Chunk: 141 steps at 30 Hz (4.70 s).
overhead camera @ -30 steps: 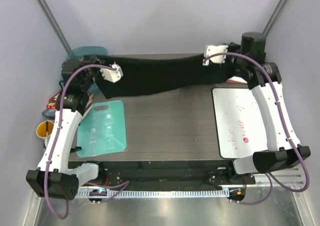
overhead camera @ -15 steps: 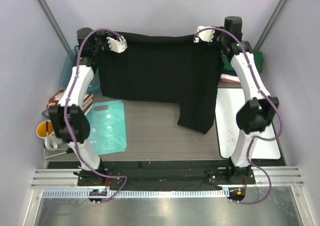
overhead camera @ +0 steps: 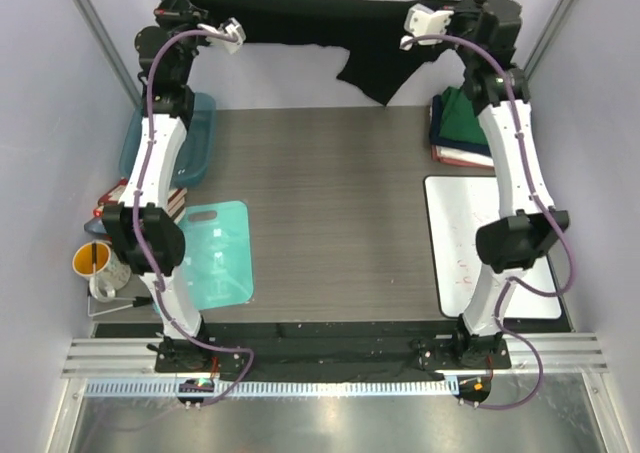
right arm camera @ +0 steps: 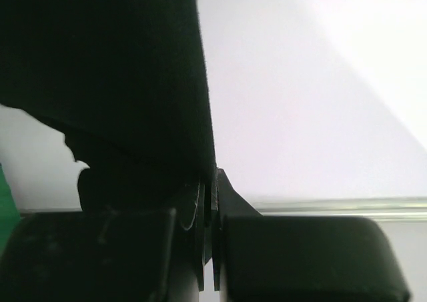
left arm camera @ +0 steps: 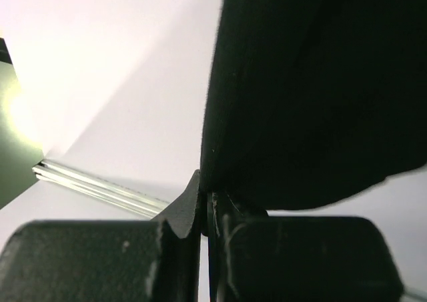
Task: Fold and stack the t-shirts
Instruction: Fold the flattened tshirt in 1/3 of the way
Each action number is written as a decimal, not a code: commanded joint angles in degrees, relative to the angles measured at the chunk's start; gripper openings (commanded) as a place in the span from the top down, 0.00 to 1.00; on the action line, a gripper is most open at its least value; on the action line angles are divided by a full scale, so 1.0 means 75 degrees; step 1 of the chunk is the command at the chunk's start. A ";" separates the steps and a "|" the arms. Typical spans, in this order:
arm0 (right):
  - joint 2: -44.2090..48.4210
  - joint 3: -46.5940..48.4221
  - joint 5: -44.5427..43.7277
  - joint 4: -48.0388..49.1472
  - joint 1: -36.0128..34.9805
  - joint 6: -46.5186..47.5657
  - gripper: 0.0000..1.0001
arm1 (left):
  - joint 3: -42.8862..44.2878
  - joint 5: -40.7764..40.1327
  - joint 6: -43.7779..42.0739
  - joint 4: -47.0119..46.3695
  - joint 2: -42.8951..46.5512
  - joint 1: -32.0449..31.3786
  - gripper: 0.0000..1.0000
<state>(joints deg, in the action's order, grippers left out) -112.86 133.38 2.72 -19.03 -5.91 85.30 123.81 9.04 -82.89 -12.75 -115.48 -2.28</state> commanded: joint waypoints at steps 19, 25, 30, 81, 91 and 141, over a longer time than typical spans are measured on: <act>0.3202 -0.6991 0.1348 -0.5980 0.0027 -0.0626 0.99 | -0.8526 0.0158 0.0152 0.5250 0.5507 -0.1172 1.00; 0.2978 -0.7249 0.1255 -0.6590 -0.0032 -0.0592 0.99 | -0.9078 0.0189 0.0365 0.6726 0.5565 -0.1172 1.00; 0.2872 -0.7249 0.1161 -0.7014 -0.0126 -0.0428 0.99 | -0.8868 0.0026 0.0131 0.7992 0.5157 -0.1137 1.00; -0.1729 0.1108 -0.0808 -0.1026 -0.0243 -0.0405 0.99 | 0.2749 -0.3101 0.1644 0.6355 -0.1403 -0.1652 1.00; 0.0748 -0.1866 -0.0248 0.4715 -0.0231 -0.0252 0.99 | 0.0918 -0.3220 -0.1674 -0.2351 -0.0365 -0.1828 1.00; 0.0951 -0.6361 0.0117 -0.4436 -0.0348 -0.3064 0.63 | -0.4426 -0.1299 -0.0349 0.9727 0.0656 -0.0704 0.07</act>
<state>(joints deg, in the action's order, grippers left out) -102.06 79.64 3.57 -56.75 -8.86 70.96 89.73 0.40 -85.78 62.46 -105.86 -8.51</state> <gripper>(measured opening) 0.498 0.931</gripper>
